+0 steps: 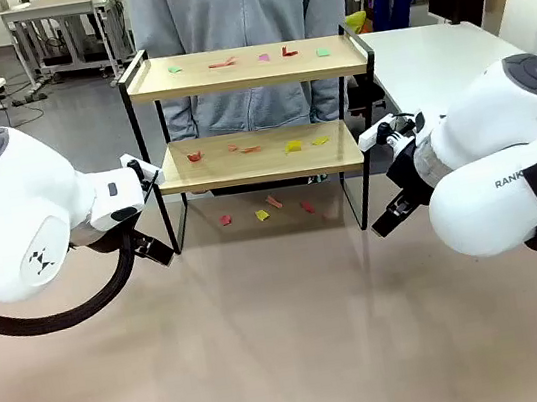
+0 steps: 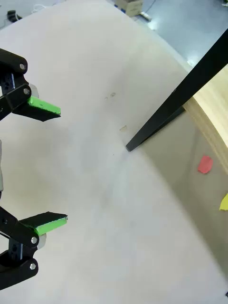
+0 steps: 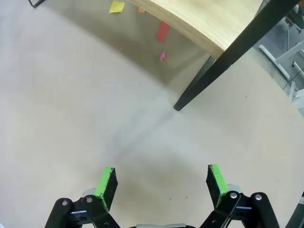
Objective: Clean the shelf.
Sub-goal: Pick up the Duster handed by the human.
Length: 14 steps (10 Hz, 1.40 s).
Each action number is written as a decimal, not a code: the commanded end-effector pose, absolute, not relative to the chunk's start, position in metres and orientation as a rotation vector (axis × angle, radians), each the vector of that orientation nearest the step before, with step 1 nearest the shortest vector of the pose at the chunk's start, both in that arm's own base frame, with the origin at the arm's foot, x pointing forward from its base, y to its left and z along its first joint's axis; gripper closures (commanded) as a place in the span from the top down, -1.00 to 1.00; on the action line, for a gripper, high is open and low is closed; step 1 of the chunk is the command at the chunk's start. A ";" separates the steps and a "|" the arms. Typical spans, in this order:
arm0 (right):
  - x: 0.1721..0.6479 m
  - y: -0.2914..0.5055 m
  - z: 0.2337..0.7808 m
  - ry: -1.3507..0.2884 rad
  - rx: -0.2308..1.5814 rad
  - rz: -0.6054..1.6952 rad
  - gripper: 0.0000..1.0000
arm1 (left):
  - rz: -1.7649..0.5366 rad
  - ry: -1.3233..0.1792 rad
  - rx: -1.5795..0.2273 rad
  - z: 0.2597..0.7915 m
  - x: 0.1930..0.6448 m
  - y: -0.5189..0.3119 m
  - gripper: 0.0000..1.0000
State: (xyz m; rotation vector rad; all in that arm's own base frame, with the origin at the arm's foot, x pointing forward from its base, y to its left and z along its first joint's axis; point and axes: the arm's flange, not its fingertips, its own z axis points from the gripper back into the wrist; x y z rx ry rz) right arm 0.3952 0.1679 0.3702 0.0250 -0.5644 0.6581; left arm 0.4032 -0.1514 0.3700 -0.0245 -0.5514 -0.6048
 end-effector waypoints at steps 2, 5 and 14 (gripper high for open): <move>0.395 0.168 0.370 -0.565 0.025 0.658 1.00 | -0.605 -0.552 -0.025 0.370 0.403 -0.151 1.00; 0.395 0.168 0.370 -0.565 0.025 0.658 1.00 | -0.605 -0.552 -0.025 0.370 0.403 -0.151 1.00; 0.408 0.104 0.447 -0.665 0.210 0.788 1.00 | -0.710 -0.487 -0.193 0.447 0.429 -0.131 1.00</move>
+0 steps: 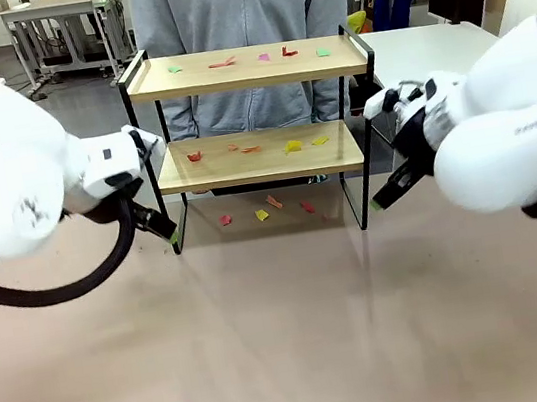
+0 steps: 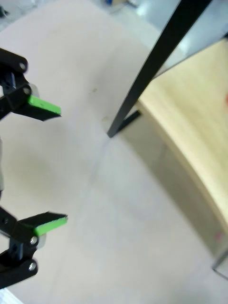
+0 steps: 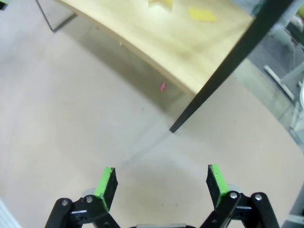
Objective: Clean the shelf.
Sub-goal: Pick up the Duster handed by the human.
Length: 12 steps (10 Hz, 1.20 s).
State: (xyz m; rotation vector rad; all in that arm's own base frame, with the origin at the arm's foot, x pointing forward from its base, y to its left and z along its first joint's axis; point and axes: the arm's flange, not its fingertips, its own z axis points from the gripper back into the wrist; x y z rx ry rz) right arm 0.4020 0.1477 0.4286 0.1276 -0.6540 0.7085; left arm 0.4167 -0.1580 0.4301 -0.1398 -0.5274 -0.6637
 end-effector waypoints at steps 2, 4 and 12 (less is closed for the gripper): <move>0.413 0.052 0.469 -0.751 0.303 0.832 1.00 | -0.828 -0.469 -0.290 0.465 0.446 -0.088 1.00; 0.424 0.003 0.479 -0.816 0.393 0.979 1.00 | -1.024 -0.434 -0.441 0.476 0.466 -0.048 1.00; 0.425 -0.049 0.480 -0.873 0.426 1.074 1.00 | -1.251 -0.514 -0.582 0.479 0.457 -0.006 1.00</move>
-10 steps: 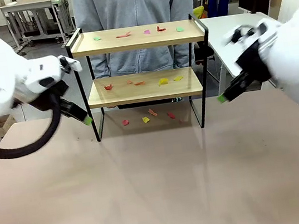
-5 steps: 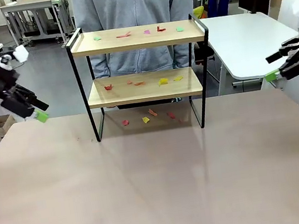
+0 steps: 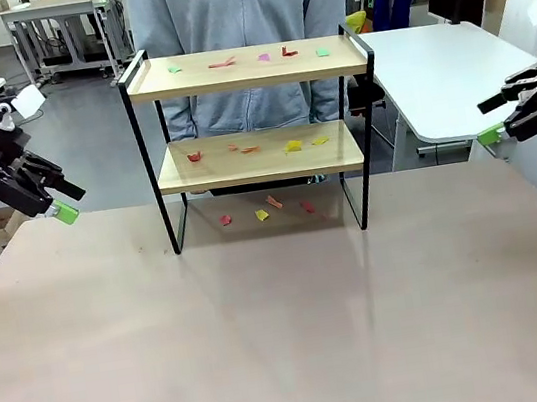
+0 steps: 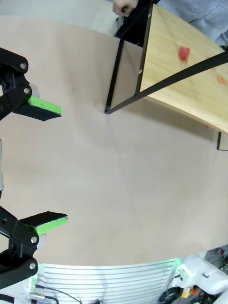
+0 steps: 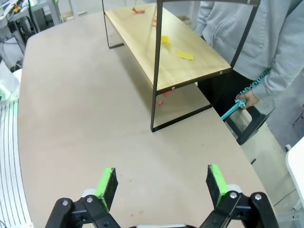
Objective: Clean the shelf.
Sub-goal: Pick up the Duster handed by the human.
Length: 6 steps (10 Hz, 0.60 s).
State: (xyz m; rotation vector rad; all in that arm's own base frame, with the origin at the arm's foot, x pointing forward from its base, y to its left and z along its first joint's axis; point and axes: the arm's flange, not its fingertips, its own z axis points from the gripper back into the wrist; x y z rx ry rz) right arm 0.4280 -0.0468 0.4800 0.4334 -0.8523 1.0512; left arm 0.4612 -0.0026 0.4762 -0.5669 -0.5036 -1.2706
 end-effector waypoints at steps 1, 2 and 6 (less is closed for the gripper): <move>0.425 -0.049 0.480 -0.873 0.426 1.074 1.00 | -1.251 -0.514 -0.582 0.479 0.457 -0.006 1.00; 0.425 -0.049 0.480 -0.873 0.426 1.074 1.00 | -1.251 -0.514 -0.582 0.479 0.457 -0.006 1.00; 0.493 -0.120 0.467 -0.953 0.554 1.050 1.00 | -1.317 -0.708 -0.712 0.452 0.509 0.056 1.00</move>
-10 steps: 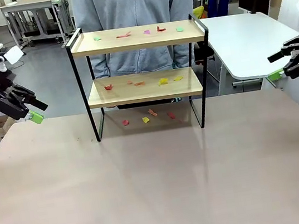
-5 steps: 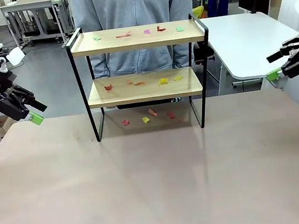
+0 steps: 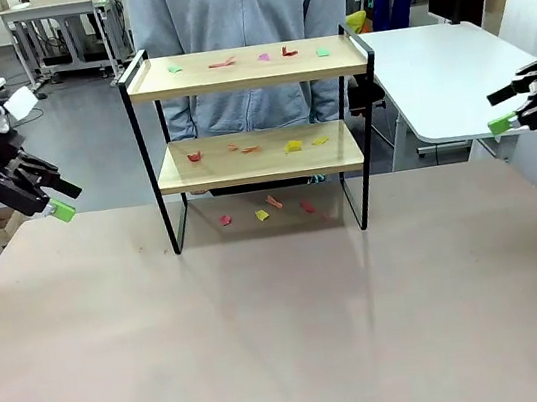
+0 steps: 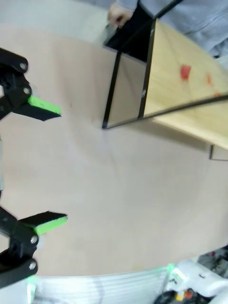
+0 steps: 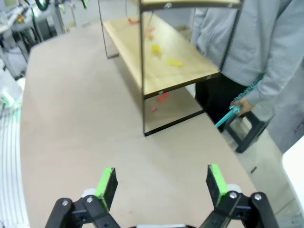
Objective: Clean the shelf.
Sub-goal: Pick up the Duster handed by the human.
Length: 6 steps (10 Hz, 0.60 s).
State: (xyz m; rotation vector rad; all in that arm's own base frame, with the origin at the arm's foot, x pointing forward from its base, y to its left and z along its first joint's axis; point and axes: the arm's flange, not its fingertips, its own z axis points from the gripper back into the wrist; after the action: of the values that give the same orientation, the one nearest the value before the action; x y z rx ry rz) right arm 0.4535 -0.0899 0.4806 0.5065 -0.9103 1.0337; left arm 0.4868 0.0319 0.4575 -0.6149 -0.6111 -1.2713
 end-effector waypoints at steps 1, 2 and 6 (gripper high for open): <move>0.506 -0.136 0.454 -0.964 0.625 1.063 1.00 | -1.311 -0.721 -0.769 0.441 0.525 0.075 1.00; 0.518 -0.149 0.443 -1.000 0.644 1.071 1.00 | -1.308 -0.760 -0.777 0.429 0.539 0.091 1.00; 0.559 -0.188 0.388 -1.184 0.729 1.144 1.00 | -1.316 -1.141 -0.856 0.386 0.581 0.136 1.00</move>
State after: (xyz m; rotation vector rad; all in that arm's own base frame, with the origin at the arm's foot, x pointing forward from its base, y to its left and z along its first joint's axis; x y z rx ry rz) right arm 0.5469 -0.1825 0.3860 0.7182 -1.1263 1.1098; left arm 0.5720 0.1343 0.3880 -0.7974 -1.0385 -1.2978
